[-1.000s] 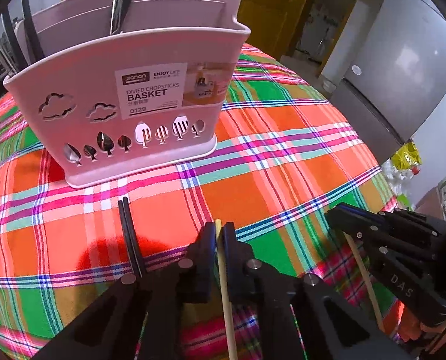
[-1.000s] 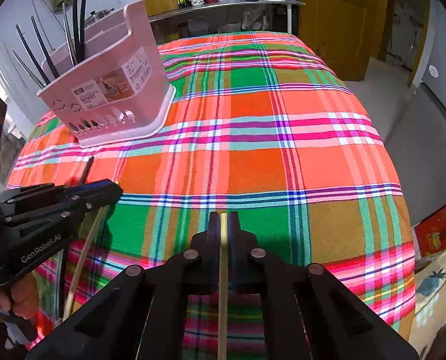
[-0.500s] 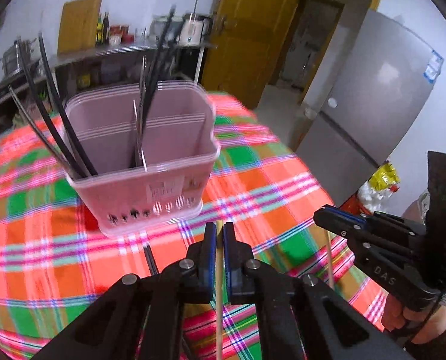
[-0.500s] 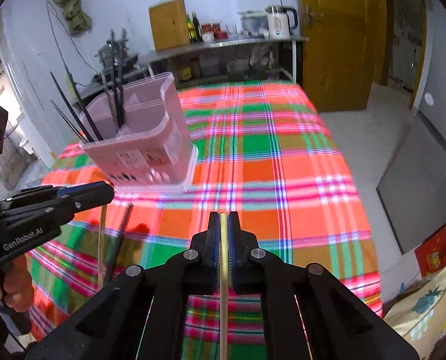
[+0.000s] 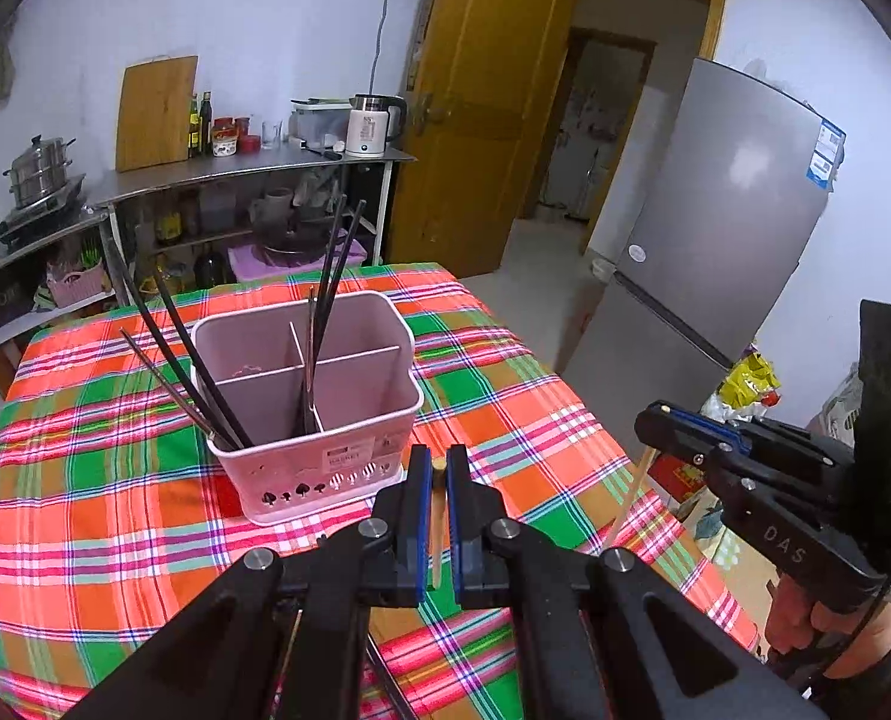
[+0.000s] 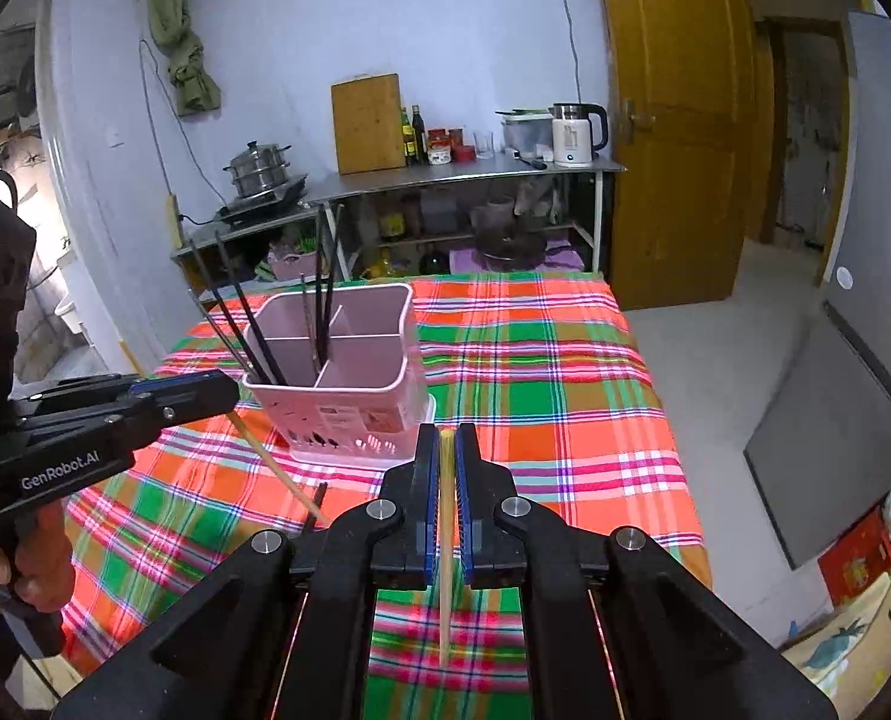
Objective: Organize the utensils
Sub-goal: 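Carry both yellow chopsticks up over the pink basket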
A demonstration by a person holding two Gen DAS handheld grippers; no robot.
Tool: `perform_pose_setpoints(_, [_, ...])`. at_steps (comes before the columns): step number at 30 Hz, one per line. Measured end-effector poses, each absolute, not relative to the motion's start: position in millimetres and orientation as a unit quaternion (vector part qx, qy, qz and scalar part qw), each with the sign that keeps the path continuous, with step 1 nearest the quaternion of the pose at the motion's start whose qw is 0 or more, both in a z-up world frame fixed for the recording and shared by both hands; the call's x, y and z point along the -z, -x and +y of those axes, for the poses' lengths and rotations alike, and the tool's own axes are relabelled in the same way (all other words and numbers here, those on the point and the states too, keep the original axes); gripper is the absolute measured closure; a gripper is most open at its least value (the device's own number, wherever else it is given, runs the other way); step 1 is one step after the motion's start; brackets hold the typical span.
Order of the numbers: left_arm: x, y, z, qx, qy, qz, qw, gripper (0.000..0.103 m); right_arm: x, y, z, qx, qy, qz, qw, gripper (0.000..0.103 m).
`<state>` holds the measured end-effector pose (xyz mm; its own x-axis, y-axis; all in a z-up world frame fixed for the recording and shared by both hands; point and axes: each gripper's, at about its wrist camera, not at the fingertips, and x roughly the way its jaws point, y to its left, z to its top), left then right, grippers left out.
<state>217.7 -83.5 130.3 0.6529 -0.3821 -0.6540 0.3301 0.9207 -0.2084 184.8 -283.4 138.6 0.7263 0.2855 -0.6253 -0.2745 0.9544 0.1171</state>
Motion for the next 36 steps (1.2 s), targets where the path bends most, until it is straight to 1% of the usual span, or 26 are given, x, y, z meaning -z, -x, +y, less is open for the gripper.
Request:
perform_pose_setpoints(10, [-119.3, -202.0, -82.5, 0.199, 0.033, 0.377, 0.904, 0.098, -133.5, -161.5, -289.7, -0.153, -0.022, 0.32, 0.935, 0.098])
perform_pose_setpoints(16, [-118.1, -191.5, -77.2, 0.2, 0.034, 0.379, 0.903, 0.098, -115.8, -145.8, -291.4, -0.148, -0.026, 0.331, 0.931, 0.098])
perform_pose_setpoints(26, [-119.5, -173.4, -73.4, 0.202, 0.027, 0.389, 0.898, 0.098, -124.9, -108.7, -292.2, -0.138, -0.002, 0.342, 0.93, 0.098])
perform_pose_setpoints(36, [-145.3, -166.1, -55.2, 0.202, 0.036, 0.37, 0.906, 0.099, -155.9, -114.6, -288.9, -0.139, -0.019, 0.292, 0.946, 0.098])
